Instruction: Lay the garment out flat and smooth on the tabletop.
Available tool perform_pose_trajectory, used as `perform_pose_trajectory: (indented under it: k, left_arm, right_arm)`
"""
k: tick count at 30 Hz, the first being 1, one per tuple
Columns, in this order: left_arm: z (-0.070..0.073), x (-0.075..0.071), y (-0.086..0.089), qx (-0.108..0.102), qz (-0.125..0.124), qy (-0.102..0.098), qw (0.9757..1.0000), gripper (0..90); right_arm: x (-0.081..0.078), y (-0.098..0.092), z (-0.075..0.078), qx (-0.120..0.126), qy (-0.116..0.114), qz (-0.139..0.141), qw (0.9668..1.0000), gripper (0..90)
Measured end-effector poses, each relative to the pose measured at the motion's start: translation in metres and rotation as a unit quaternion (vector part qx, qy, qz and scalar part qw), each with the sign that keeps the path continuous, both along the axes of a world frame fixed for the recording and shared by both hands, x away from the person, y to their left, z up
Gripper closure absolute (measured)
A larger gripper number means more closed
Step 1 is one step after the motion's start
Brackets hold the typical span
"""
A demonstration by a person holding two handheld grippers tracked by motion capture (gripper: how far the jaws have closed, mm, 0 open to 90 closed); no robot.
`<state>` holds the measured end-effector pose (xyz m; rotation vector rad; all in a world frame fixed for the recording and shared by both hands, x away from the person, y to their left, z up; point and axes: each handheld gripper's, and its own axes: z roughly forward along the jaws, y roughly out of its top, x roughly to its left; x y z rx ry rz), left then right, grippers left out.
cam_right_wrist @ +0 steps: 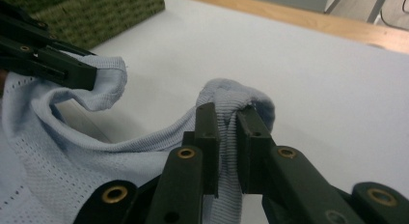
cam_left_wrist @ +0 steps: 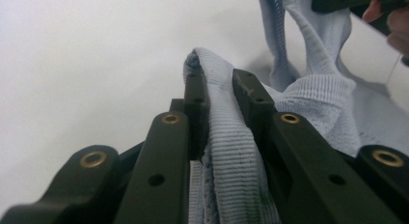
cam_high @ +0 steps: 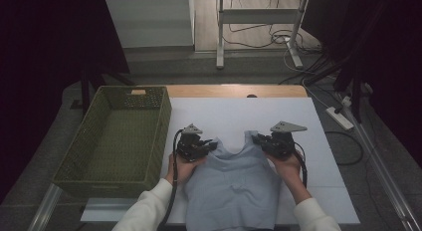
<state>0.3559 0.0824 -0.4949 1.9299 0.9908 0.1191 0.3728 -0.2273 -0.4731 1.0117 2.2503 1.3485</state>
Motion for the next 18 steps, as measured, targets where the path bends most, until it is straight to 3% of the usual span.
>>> perform_pose_trajectory:
  k: [7, 10, 18]
  left_arm:
    - [0.016, -0.003, 0.003, -0.043, 0.006, -0.015, 0.999, 76.8]
    - [0.02, -0.004, 0.005, -0.05, 0.009, -0.021, 0.9985, 76.8]
    - [0.036, -0.009, 0.013, -0.088, 0.019, -0.038, 0.9953, 76.9]
  right_arm:
    - [-0.003, -0.003, 0.01, 0.025, -0.016, -0.003, 0.9995, 80.8]
    - [-0.004, -0.005, 0.014, 0.035, -0.02, -0.004, 0.9992, 80.9]
    - [-0.008, -0.008, 0.031, 0.063, -0.045, -0.003, 0.997, 80.9]
